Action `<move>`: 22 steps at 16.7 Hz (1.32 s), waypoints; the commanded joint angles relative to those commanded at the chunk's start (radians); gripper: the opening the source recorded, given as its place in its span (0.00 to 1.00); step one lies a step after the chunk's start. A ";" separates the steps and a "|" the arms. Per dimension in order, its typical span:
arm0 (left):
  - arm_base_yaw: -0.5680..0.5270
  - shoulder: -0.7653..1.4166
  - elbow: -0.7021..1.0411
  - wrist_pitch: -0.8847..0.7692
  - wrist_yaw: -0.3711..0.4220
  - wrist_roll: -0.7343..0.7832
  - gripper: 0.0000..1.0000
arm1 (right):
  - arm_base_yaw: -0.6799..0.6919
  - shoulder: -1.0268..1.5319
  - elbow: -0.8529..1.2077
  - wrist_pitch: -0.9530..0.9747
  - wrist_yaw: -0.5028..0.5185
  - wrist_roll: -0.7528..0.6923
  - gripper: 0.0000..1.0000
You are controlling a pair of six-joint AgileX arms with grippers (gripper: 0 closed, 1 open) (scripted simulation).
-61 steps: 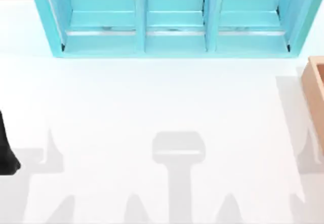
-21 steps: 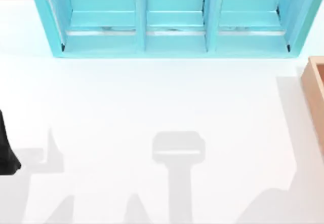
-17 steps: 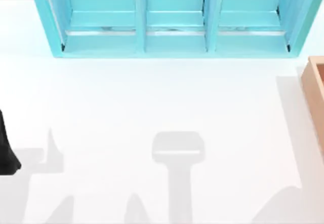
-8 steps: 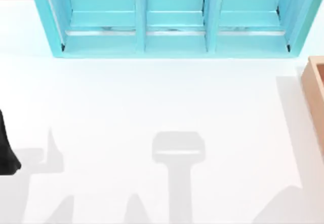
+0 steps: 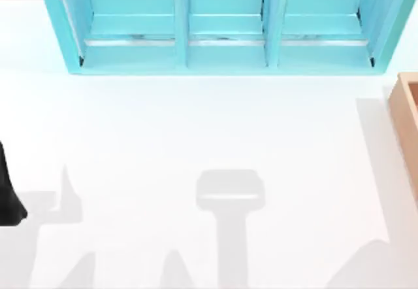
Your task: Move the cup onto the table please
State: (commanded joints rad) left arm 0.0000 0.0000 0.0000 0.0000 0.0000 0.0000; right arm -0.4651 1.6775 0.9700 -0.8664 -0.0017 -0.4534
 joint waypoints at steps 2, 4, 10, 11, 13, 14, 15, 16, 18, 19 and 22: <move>0.000 0.000 0.000 0.000 0.000 0.000 1.00 | 0.000 0.000 0.000 0.000 0.000 0.000 0.00; 0.000 0.000 0.000 0.000 0.000 0.000 1.00 | 0.000 0.000 0.000 0.000 0.000 0.000 0.00; 0.000 0.000 0.000 0.000 0.000 0.000 1.00 | 0.003 -0.002 0.003 -0.003 0.000 0.003 0.00; 0.000 0.000 0.000 0.000 0.000 0.000 1.00 | 0.016 -0.009 0.012 -0.017 0.000 0.016 0.00; 0.000 0.000 0.000 0.000 0.000 0.000 1.00 | 0.070 -0.035 0.046 -0.075 0.000 0.065 0.00; 0.000 0.000 0.000 0.000 0.000 0.000 1.00 | 0.106 -0.054 0.067 -0.117 0.000 0.099 0.00; 0.000 0.000 0.000 0.000 0.000 0.000 1.00 | 0.145 -0.074 0.090 -0.165 0.000 0.137 0.00; 0.000 0.000 0.000 0.000 0.000 0.000 1.00 | 0.186 -0.096 0.113 -0.217 0.000 0.178 0.00; 0.000 0.000 0.000 0.000 0.000 0.000 1.00 | 0.270 -0.142 0.156 -0.315 0.000 0.266 0.00; 0.000 0.000 0.000 0.000 0.000 0.000 1.00 | 0.306 -0.164 0.175 -0.355 0.000 0.304 0.00; 0.000 0.000 0.000 0.000 0.000 0.000 1.00 | 0.362 -0.204 0.207 -0.410 -0.001 0.359 0.00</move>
State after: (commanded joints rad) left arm 0.0000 0.0000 0.0000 0.0000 0.0000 0.0000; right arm -0.1036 1.4732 1.1773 -1.2768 -0.0027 -0.0943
